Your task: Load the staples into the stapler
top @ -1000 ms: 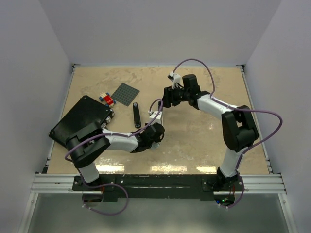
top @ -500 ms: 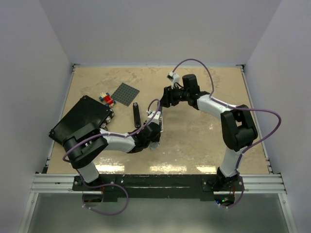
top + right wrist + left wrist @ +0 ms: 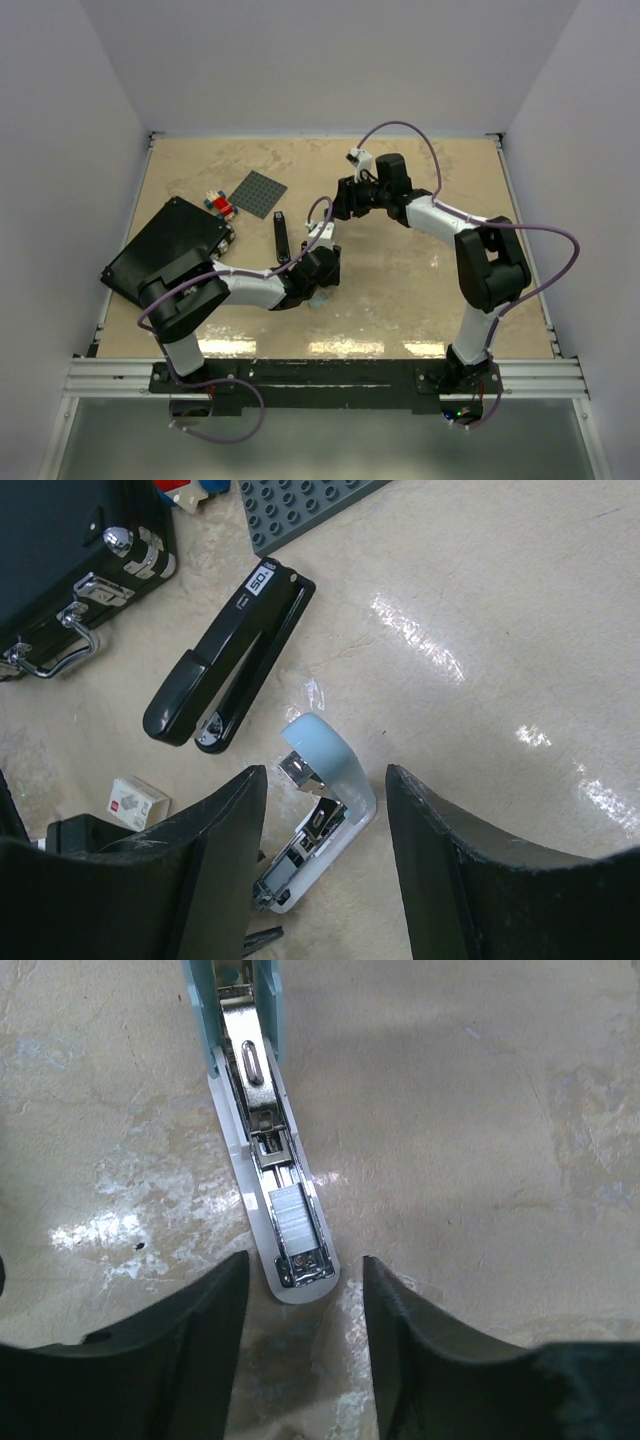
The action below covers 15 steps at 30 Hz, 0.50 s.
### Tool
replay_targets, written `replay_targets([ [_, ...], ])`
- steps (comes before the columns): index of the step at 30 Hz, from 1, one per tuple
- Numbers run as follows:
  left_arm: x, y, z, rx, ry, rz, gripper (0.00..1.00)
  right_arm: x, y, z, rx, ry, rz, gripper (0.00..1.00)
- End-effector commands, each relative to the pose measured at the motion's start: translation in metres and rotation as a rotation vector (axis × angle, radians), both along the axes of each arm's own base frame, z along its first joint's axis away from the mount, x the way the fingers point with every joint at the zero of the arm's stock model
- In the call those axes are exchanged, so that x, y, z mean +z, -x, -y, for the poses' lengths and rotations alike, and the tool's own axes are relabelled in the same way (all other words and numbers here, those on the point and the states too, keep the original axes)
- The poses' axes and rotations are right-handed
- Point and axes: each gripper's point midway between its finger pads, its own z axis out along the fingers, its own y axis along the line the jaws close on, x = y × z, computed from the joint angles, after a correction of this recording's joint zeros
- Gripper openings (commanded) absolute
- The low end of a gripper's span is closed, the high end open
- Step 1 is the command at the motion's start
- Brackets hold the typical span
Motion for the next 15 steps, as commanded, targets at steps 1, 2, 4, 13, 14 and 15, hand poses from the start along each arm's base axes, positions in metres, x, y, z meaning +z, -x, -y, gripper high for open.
replay_targets([
  [1, 0.010, -0.018, 0.006, 0.057, 0.032, 0.042, 0.48, 0.032, -0.004, -0.005, 0.011, -0.041, 0.079, 0.56],
  [2, 0.008, -0.018, 0.004, 0.059, 0.025, 0.038, 0.46, 0.032, -0.004, -0.005, 0.011, -0.043, 0.076, 0.56],
  [4, 0.004, -0.019, 0.000, 0.067, 0.013, 0.031, 0.39, 0.032, -0.003, -0.005, 0.015, -0.043, 0.077, 0.56],
  [13, -0.002, -0.016, -0.021, 0.052, -0.028, 0.024, 0.20, 0.032, -0.003, -0.010, 0.049, -0.062, 0.074, 0.56],
  [14, -0.003, -0.015, -0.023, 0.035, -0.040, 0.027, 0.19, 0.032, -0.002, -0.011, 0.055, -0.064, 0.074, 0.56],
  [15, 0.000, -0.015, -0.022, 0.024, -0.040, 0.036, 0.18, 0.034, -0.002, -0.012, 0.062, -0.071, 0.077, 0.56],
])
